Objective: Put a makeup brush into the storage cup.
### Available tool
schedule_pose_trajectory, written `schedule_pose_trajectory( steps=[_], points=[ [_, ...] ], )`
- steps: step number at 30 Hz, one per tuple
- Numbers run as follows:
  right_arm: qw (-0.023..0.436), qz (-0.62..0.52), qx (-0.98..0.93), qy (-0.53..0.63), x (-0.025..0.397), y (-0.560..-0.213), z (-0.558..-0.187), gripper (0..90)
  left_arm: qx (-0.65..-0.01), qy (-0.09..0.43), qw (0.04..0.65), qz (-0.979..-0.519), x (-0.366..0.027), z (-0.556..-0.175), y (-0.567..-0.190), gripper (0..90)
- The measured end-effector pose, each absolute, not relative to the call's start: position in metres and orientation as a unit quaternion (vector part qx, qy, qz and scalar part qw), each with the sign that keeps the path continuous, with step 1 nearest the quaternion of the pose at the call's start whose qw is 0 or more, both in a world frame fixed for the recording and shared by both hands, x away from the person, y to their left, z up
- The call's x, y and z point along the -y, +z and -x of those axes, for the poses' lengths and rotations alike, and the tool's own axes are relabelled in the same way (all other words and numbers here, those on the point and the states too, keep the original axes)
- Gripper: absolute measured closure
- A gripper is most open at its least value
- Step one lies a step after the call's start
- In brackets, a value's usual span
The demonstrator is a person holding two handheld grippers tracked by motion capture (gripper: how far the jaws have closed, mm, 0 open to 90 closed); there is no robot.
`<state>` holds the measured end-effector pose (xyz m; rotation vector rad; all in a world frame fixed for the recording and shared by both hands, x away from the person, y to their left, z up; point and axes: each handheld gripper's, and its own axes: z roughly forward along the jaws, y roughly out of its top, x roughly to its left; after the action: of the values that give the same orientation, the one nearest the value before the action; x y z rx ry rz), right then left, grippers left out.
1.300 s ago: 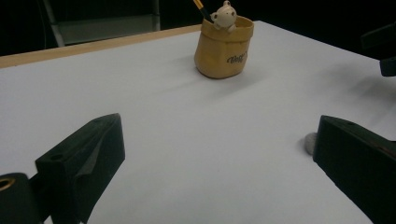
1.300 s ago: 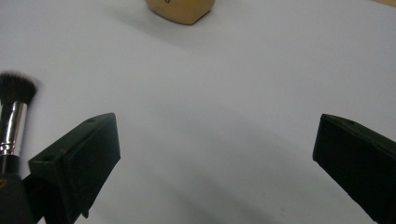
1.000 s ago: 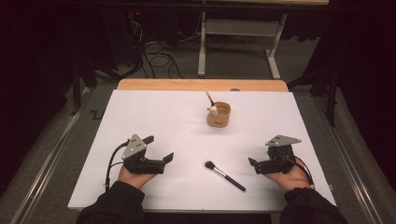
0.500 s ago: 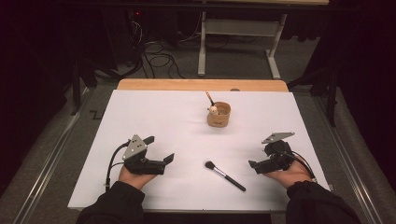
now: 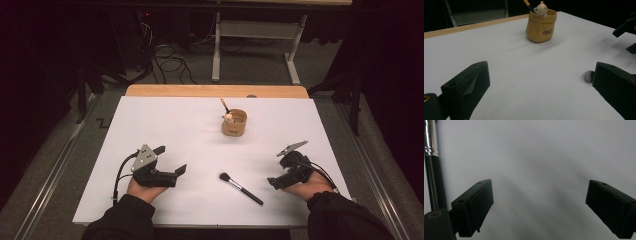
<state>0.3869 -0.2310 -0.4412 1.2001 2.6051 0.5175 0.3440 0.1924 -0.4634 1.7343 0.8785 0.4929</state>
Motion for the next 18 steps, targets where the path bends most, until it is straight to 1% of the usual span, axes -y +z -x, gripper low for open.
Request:
schedule_pose_trajectory(
  steps=[13,16,17,18],
  points=[
    [0.105,-0.406,-0.894,0.161,0.226,-0.437,-0.387,9.4,-0.37,0.206,0.538,-0.729,-0.192,-0.344,-0.464,1.8],
    [0.101,-0.402,-0.896,0.159,0.222,-0.435,-0.385,12.1,-0.37,0.205,0.539,-0.729,-0.192,-0.344,-0.464,1.8],
    [0.098,-0.392,-0.901,0.157,0.218,-0.434,-0.384,14.6,-0.371,0.204,0.54,-0.728,-0.192,-0.344,-0.464,1.8],
    [0.098,-0.392,-0.901,0.157,0.218,-0.434,-0.384,14.6,-0.371,0.204,0.54,-0.728,-0.192,-0.344,-0.464,1.8]
  ],
)
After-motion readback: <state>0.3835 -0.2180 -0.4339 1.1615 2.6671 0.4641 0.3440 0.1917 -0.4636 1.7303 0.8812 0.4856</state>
